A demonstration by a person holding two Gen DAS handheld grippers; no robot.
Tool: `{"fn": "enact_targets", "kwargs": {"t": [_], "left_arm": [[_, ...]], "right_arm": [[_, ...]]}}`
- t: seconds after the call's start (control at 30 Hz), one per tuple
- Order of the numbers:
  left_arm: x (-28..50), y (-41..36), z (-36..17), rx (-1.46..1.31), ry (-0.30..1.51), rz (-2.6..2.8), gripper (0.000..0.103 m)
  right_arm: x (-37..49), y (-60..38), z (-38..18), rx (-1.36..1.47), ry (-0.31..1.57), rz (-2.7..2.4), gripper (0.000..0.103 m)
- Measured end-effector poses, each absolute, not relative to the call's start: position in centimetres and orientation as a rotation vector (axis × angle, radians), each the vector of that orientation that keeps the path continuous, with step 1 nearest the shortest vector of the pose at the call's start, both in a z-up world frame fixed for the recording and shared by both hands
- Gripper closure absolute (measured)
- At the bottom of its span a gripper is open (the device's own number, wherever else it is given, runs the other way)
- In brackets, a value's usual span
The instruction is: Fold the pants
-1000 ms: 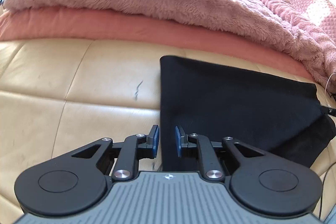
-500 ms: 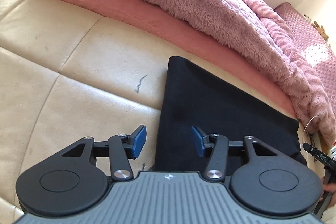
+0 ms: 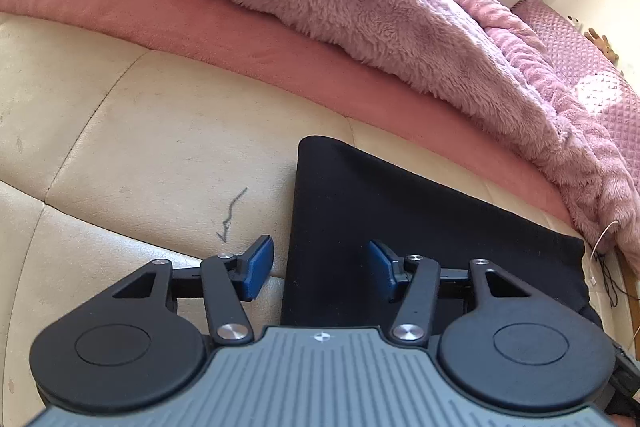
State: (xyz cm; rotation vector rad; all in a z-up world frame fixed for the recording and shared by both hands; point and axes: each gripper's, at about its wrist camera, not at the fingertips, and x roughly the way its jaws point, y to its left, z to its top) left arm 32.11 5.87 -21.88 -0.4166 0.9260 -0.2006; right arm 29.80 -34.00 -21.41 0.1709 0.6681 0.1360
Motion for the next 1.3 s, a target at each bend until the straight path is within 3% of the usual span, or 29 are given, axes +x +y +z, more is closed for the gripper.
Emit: {"fn": "enact_targets", "kwargs": {"t": [0.1,0.23,0.3,0.37,0.57,1.07,1.3], "left_arm": [[31.6,5.4,-21.9,-0.429,0.918,-0.189,0.041],[31.3,4.4,-21.7,-0.410,0.910,-0.172,0.049],[31.3,4.0,-21.6,-0.395,0.918,-0.167,0.058],[31.3,4.0,-21.7,-0.385,0.926,-0.148,0.078],[30.7,4.5,-20.8,-0.410,0.935,-0.126,0.095],[22.8,11.3,-17.8,-0.475,0.957,-0.047,0.096],[22.8,14.5,-17.6,-0.392,1.006,0.008,0.096]], "right_arm": [[29.4,-33.9,-22.5,0.178,0.663,0.150,0.096],[29.4,-34.7,-22.9,0.224,0.665,0.171,0.096],[29.4,-34.7,-23.0,0.222,0.661,0.176,0.096],[29.7,-35.3,-22.7,0.218,0.664,0.177,0.096],[29.8,-35.2,-22.9,0.187,0.679,0.194,0.095],[26.5,-28.1,-21.3,-0.006,0.806,0.334,0.095],[26.3,-25.1,-19.6,0.016,0.837,0.379,0.095]]}}
